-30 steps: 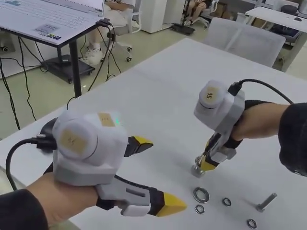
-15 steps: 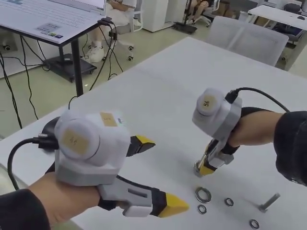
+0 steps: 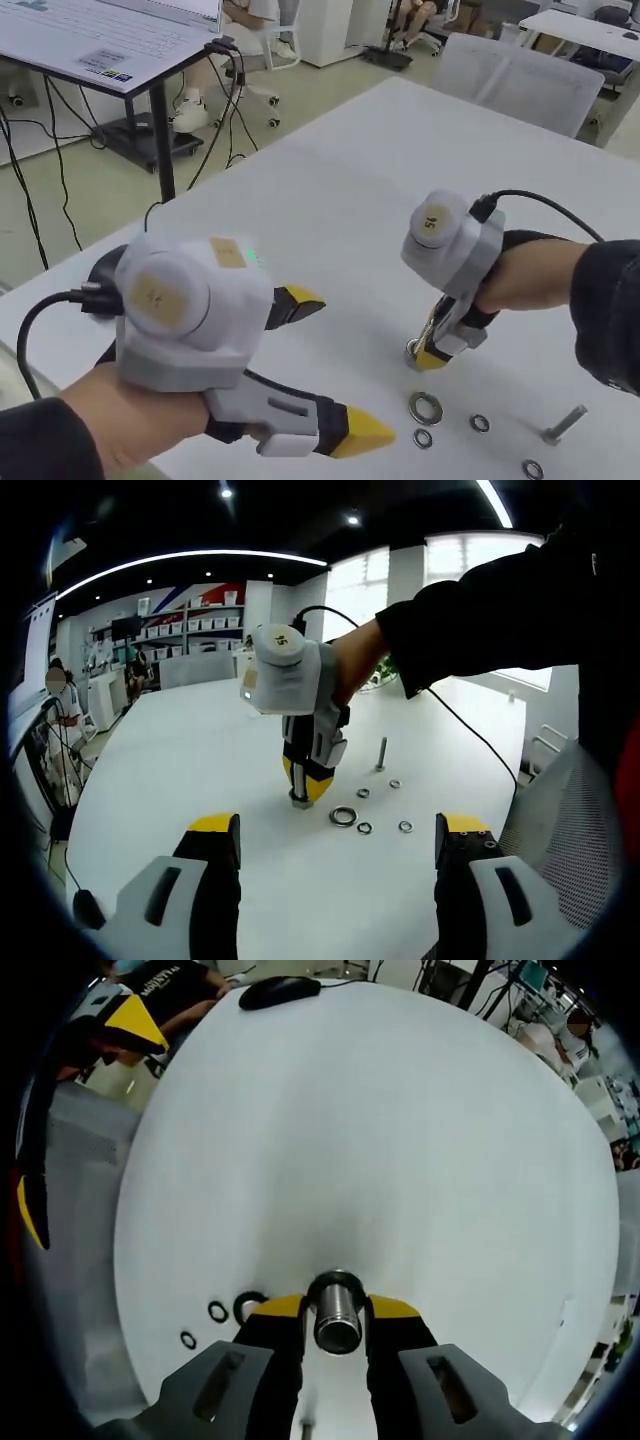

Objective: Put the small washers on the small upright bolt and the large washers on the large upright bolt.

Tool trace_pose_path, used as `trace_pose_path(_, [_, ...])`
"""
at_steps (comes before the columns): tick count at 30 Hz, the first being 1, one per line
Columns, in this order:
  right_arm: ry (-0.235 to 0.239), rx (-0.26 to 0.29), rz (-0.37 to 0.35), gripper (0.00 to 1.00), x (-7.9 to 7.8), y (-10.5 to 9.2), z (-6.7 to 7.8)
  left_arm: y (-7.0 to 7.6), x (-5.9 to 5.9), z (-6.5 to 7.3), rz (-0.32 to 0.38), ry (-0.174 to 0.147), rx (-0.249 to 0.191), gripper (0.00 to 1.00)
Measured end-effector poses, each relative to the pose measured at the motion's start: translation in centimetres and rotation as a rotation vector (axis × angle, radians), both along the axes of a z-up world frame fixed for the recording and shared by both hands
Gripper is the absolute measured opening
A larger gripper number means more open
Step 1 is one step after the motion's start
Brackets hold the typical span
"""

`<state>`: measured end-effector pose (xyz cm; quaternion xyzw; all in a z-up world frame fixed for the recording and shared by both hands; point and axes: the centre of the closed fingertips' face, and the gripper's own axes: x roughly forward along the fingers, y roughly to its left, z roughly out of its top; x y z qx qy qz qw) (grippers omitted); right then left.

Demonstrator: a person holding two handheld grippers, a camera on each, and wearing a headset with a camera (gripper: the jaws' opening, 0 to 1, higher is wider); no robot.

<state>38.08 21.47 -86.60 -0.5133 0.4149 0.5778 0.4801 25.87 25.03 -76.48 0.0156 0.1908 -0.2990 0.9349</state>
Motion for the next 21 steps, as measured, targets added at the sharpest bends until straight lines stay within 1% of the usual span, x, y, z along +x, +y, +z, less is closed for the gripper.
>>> trace_pose_path(4, [0.000, 0.004, -0.001, 0.24, -0.04, 0.03, 0.03, -0.02, 0.00, -0.02, -0.002, 0.001, 0.002, 0.79])
trace_pose_path(8, [0.001, 0.010, 0.014, 0.24, -0.22, 0.08, 0.02, 0.05, 0.04, -0.02, -0.001, 0.001, 0.002, 0.79])
trace_pose_path(11, [-0.007, 0.011, 0.019, 0.25, -0.18, 0.07, 0.03, 0.05, 0.04, -0.01, -0.002, 0.000, 0.000, 0.79])
trace_pose_path(21, [-0.016, 0.030, 0.007, 0.33, -0.03, -0.33, 0.71, 0.16, 0.00, -0.05, -0.002, 0.000, 0.005, 0.80])
